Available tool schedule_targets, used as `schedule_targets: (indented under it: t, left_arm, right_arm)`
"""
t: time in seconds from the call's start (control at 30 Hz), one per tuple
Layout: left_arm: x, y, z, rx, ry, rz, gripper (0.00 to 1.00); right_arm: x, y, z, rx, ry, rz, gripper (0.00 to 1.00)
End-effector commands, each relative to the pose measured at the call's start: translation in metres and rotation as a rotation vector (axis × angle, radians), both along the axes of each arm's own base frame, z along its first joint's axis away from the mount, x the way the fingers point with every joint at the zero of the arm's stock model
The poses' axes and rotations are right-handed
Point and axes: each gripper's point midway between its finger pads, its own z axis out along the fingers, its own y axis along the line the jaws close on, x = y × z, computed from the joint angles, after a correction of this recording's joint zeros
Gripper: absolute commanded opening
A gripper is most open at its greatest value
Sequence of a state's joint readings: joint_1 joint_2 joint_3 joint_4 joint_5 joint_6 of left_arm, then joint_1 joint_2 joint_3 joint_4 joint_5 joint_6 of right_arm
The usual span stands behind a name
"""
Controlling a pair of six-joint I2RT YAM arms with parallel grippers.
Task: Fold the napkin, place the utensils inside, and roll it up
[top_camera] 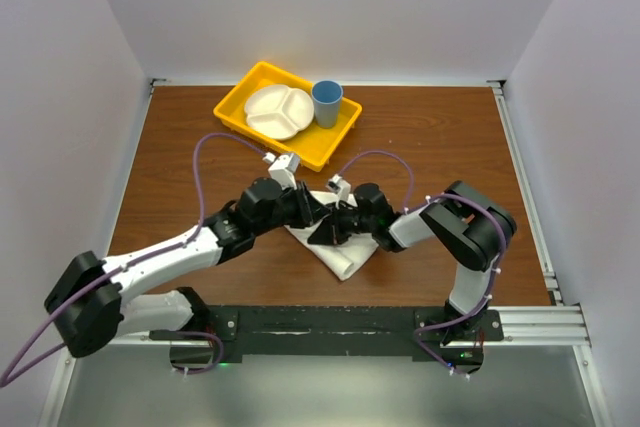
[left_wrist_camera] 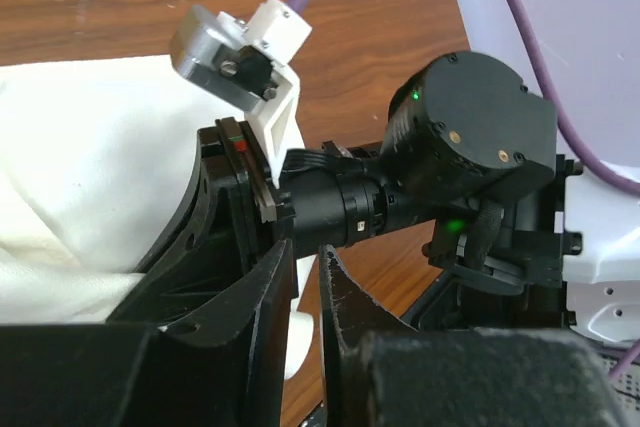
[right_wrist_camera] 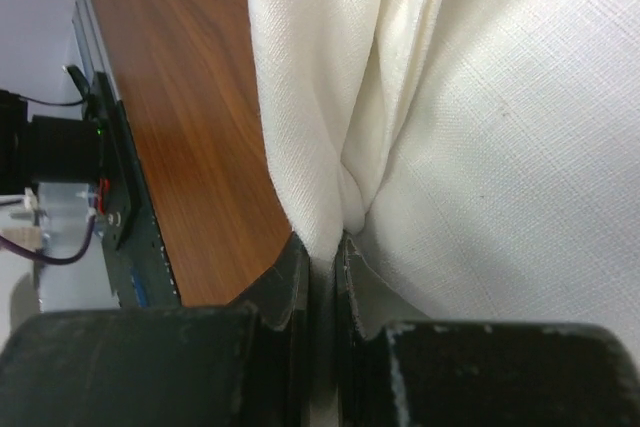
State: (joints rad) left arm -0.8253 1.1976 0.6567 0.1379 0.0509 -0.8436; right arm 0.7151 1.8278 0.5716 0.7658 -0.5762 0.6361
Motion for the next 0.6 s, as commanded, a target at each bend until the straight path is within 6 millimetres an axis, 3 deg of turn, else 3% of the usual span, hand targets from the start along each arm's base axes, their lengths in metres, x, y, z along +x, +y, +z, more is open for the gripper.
schedule_targets:
  t: [0.0,0.07,0.1,0.13,0.17,0.3,0.33,0.43,0.57]
  left_arm:
    - [0.007,0.036,-0.014,0.097,-0.019,0.113,0.21]
    - [0.015,0.047,-0.024,0.119,0.02,0.152,0.15]
    - [0.018,0.052,-0.029,0.126,0.046,0.169,0.0]
    - [0.025,0.054,-0.028,0.116,0.061,0.183,0.0]
    - [0.028,0.062,-0.044,0.136,0.127,0.188,0.0]
    - [0.047,0.061,-0.056,0.101,0.187,0.163,0.0]
    - [0.054,0.057,-0.053,0.096,0.185,0.155,0.0]
    - [0.066,0.04,-0.068,0.105,0.204,0.081,0.0]
    - [0.072,0.014,-0.075,0.048,0.198,-0.027,0.0]
  right_arm:
    - [-0.018,0.01,-0.01,-0.085,-0.023,0.198,0.0]
    - [-0.019,0.006,-0.012,-0.112,-0.017,0.21,0.0]
    - [-0.02,0.004,-0.013,-0.118,-0.028,0.221,0.0]
    - [-0.026,0.001,-0.015,-0.12,-0.022,0.231,0.0]
    - [-0.029,0.0,-0.016,-0.116,-0.023,0.239,0.0]
    - [-0.04,-0.009,-0.024,-0.115,-0.016,0.255,0.0]
    - [-0.043,-0.011,-0.027,-0.118,-0.01,0.261,0.0]
    - [-0.047,-0.012,-0.029,-0.107,-0.012,0.265,0.0]
    - [-0.047,-0.012,-0.029,-0.105,-0.008,0.266,0.0]
